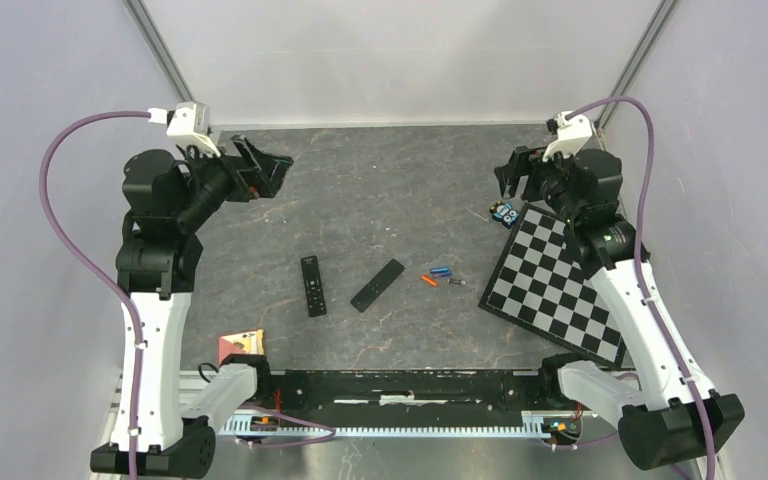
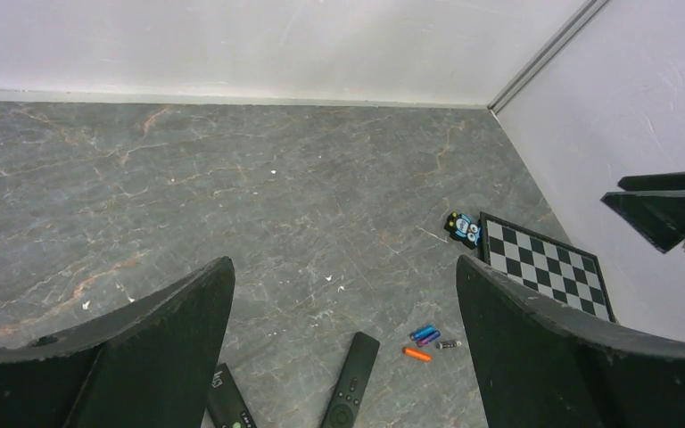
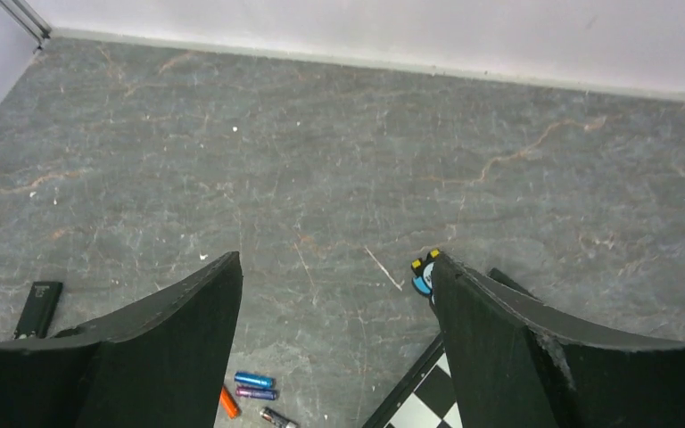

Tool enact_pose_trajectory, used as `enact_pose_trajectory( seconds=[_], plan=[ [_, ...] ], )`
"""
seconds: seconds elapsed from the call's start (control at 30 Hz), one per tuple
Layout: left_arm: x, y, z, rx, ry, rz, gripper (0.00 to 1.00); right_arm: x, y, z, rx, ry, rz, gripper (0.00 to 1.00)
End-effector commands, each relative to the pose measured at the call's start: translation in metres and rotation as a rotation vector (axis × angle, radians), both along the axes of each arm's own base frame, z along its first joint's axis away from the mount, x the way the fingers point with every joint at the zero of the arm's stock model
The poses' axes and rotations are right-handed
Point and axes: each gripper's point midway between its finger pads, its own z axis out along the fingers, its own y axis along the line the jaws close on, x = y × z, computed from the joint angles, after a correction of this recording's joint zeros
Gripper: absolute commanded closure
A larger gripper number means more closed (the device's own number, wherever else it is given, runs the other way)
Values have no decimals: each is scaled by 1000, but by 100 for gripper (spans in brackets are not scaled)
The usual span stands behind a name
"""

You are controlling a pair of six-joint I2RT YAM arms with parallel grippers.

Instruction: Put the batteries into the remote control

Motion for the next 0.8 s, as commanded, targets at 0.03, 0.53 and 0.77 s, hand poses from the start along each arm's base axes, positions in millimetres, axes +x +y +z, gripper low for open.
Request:
enact_pose_trajectory(
  seconds=[0.03, 0.53, 0.77],
  plan=[
    [-10, -9, 13, -36, -81, -54, 0, 5, 6, -7, 50, -7, 11, 18],
    [35, -29, -114, -275, 102, -89, 0, -10, 28, -86, 150, 164, 96, 18],
    [31, -70, -218, -274, 389, -50, 0, -19, 34, -118, 187, 234, 113, 18]
  ],
)
